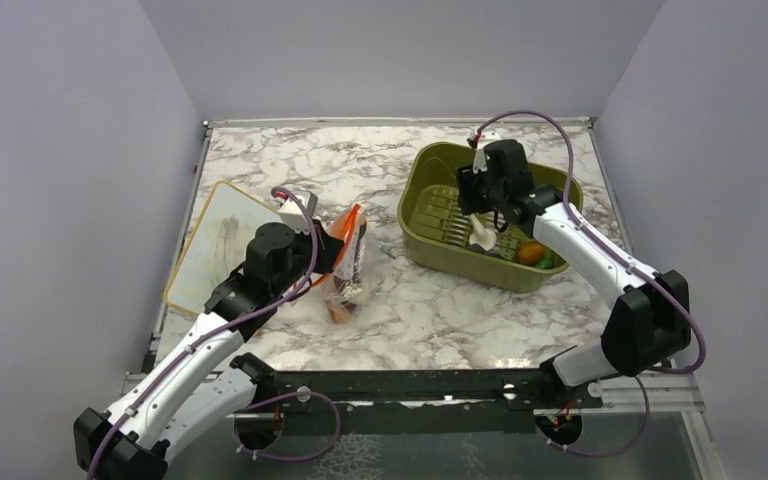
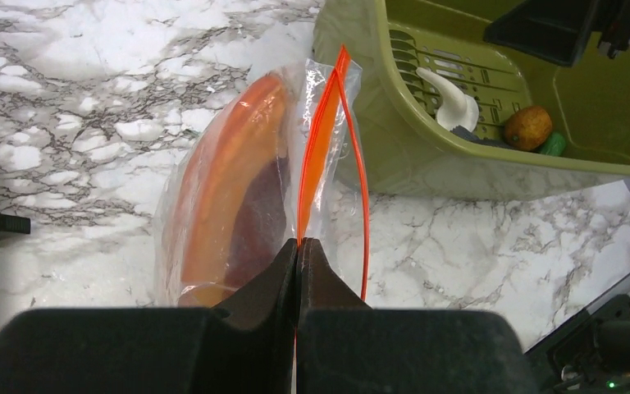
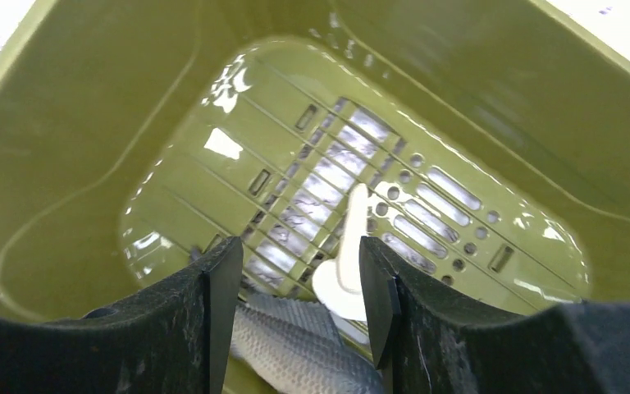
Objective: Place the food in the zip-top bag and seal the zipper
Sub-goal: Pick up the fake vegetable from the bin, then place the fake vegetable in the zipper food storage bag.
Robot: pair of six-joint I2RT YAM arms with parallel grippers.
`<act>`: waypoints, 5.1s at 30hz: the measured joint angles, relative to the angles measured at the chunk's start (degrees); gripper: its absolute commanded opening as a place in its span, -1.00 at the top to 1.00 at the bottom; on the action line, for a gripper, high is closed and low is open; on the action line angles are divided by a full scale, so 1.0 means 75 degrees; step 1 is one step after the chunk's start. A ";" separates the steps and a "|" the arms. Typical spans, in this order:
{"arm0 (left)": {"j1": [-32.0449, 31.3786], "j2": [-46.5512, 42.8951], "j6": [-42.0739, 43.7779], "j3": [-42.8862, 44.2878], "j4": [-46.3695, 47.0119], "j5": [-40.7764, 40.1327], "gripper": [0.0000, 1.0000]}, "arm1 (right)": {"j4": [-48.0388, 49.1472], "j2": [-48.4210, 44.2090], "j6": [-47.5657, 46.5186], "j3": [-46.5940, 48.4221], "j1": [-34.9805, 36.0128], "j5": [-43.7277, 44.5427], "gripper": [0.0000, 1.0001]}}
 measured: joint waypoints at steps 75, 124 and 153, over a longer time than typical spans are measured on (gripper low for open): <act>0.0000 0.1839 -0.0691 0.2165 -0.2836 -0.1454 1.00 | -0.1303 0.2326 0.0589 0.0979 -0.0609 0.0944 0.82; 0.0000 0.1731 -0.2774 0.2760 -0.2157 0.0997 1.00 | 0.5205 -0.1842 0.3984 -0.1349 0.2352 -0.4669 0.83; 0.0000 0.1408 -0.3416 0.2868 -0.2104 0.1163 1.00 | 0.6207 -0.1413 0.3369 -0.2757 0.3325 -0.3179 0.15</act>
